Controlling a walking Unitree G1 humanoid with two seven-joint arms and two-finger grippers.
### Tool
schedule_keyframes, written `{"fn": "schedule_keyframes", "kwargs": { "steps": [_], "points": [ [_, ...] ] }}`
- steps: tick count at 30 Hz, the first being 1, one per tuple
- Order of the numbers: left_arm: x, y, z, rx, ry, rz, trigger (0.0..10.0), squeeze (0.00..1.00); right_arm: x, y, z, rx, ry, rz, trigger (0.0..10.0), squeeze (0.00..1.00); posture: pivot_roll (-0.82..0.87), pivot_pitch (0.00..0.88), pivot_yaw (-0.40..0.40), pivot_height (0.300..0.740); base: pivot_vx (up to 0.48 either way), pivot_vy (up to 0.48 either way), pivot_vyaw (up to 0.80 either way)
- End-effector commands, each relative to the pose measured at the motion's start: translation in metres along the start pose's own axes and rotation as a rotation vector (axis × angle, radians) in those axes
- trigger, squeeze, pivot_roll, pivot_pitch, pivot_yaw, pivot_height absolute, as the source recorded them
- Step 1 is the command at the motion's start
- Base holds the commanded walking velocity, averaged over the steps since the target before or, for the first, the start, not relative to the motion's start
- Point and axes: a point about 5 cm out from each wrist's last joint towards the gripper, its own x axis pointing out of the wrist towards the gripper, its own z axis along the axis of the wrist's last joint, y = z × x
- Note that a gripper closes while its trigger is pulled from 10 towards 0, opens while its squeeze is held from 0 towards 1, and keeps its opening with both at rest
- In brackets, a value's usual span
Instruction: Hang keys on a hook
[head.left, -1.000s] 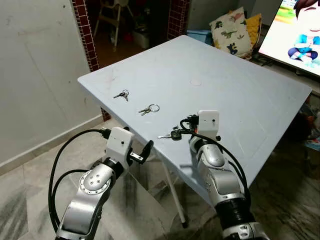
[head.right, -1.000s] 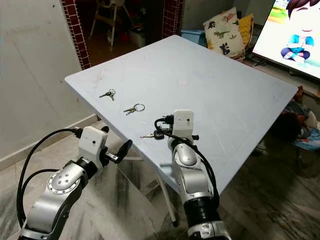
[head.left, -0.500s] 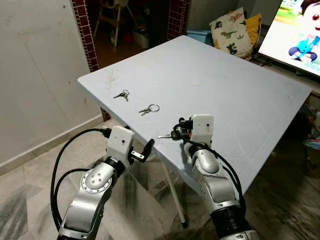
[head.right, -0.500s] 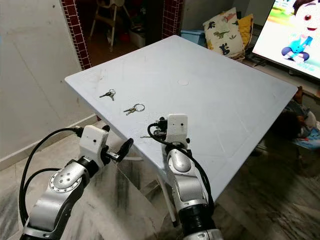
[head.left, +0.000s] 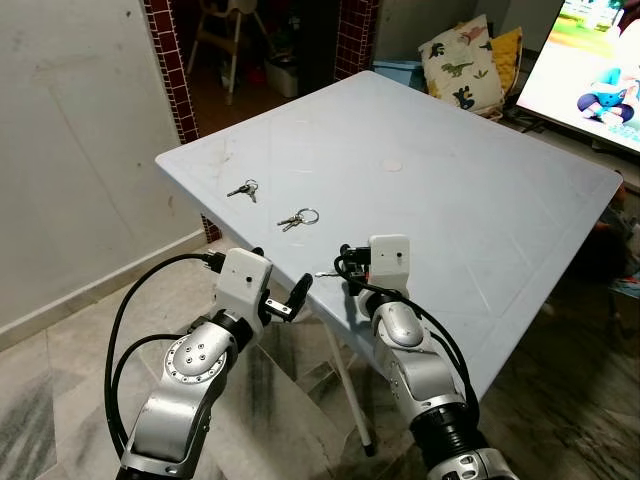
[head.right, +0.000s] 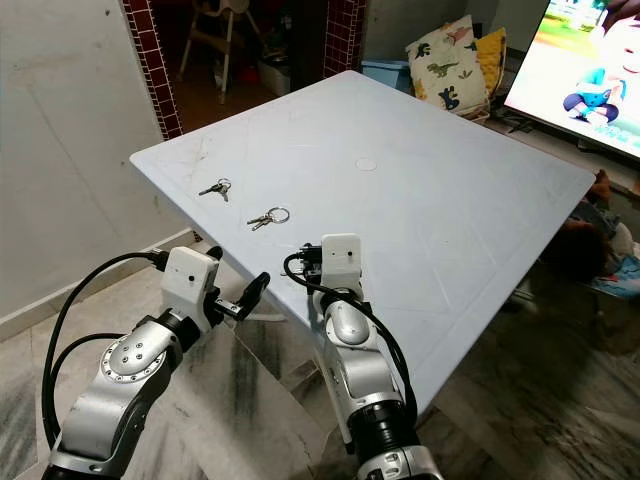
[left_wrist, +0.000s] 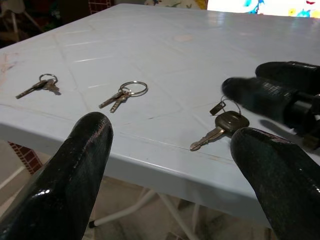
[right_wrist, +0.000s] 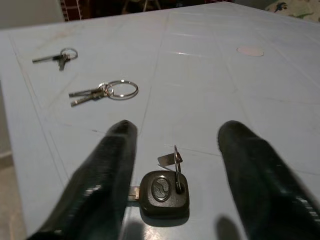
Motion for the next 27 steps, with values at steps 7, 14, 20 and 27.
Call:
{"fn": "schedule_keyframes", "kwargs": {
  "steps": [7, 14, 20, 27],
  "points": [
    [-0.019, 0.001, -0.022, 0.015, 0.138, -0.102, 10.0, 0.0, 0.003, -0.003, -0.015, -0.078, 0.08, 0.013, 10.0, 1.0, 0.15, 0.017, -0.029, 0.74, 0.0, 0.0, 0.0],
    [-0.031, 0.009, -0.033, 0.024, 0.184, -0.088, 10.0, 0.0, 0.004, 0.0, -0.016, -0.087, 0.073, 0.036, 10.0, 1.0, 0.16, 0.014, -0.039, 0.74, 0.0, 0.0, 0.0],
    [-0.032, 0.007, -0.034, 0.025, 0.187, -0.088, 10.0, 0.0, 0.008, 0.007, -0.011, -0.097, 0.047, 0.078, 10.0, 0.25, 0.16, 0.012, -0.041, 0.74, 0.0, 0.0, 0.0],
    [-0.033, 0.007, -0.031, 0.031, 0.187, -0.1, 10.0, 0.0, 0.013, 0.006, -0.02, -0.101, 0.115, 0.07, 3.2, 0.0, 0.18, 0.014, -0.052, 0.74, 0.0, 0.0, 0.0]
  ]
}}
